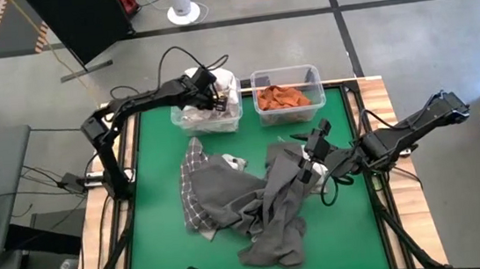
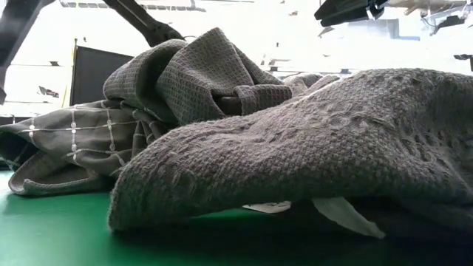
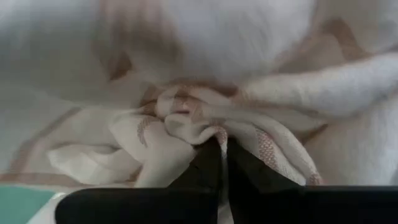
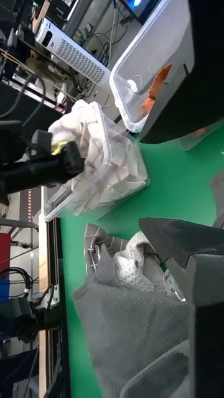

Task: Sort towels by color in basket
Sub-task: Put the white striped microfiber towel into the left transparent bin

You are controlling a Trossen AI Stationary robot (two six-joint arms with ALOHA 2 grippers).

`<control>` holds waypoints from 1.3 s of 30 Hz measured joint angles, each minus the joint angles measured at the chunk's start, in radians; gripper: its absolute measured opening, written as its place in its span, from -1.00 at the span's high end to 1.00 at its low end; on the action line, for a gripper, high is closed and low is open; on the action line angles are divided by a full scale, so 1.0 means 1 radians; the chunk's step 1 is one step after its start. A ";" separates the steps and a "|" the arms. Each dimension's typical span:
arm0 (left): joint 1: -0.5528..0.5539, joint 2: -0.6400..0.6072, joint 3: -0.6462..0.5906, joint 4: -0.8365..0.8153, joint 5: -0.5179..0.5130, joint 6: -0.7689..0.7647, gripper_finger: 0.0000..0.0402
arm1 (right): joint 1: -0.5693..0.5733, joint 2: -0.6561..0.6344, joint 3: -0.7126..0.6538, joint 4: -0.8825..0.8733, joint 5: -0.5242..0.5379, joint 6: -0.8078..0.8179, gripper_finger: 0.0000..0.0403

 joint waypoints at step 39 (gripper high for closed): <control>-0.037 0.247 0.005 -0.005 0.126 0.036 0.85 | 0.002 0.000 0.000 -0.002 -0.027 0.008 -0.24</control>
